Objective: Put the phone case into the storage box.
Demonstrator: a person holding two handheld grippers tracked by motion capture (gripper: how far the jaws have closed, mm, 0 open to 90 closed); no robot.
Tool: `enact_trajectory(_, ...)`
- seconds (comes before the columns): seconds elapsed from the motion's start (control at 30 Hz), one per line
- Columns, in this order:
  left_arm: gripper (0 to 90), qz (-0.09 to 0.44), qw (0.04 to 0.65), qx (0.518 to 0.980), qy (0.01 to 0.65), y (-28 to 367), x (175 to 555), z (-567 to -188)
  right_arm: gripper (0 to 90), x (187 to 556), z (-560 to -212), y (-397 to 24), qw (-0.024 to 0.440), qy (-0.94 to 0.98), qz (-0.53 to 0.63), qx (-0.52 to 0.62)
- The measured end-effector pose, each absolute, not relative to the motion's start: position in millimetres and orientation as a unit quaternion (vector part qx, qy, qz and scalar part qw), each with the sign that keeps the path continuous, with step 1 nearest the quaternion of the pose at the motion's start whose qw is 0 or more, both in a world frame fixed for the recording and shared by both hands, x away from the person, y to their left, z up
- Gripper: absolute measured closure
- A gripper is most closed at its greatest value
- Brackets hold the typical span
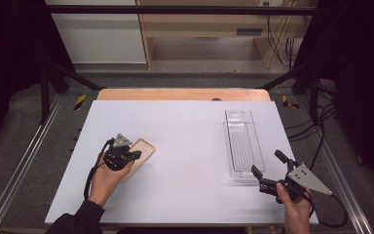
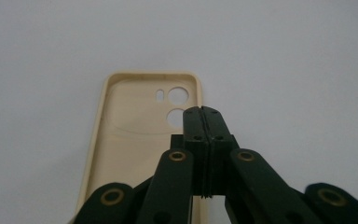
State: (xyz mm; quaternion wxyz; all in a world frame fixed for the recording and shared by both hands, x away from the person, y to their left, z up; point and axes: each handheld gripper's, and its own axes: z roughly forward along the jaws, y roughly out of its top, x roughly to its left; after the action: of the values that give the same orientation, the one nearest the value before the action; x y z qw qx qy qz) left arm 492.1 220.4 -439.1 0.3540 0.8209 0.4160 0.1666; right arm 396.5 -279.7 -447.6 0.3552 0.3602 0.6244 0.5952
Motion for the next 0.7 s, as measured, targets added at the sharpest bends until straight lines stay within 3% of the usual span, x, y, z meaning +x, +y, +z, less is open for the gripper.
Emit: enact_trajectory(0.7, 90.0, 0.145, 0.277, 0.852, 0.420, 207, 517, -456, 3.8, 398, -449, -282, 0.346, 0.623, 0.600, 0.363)
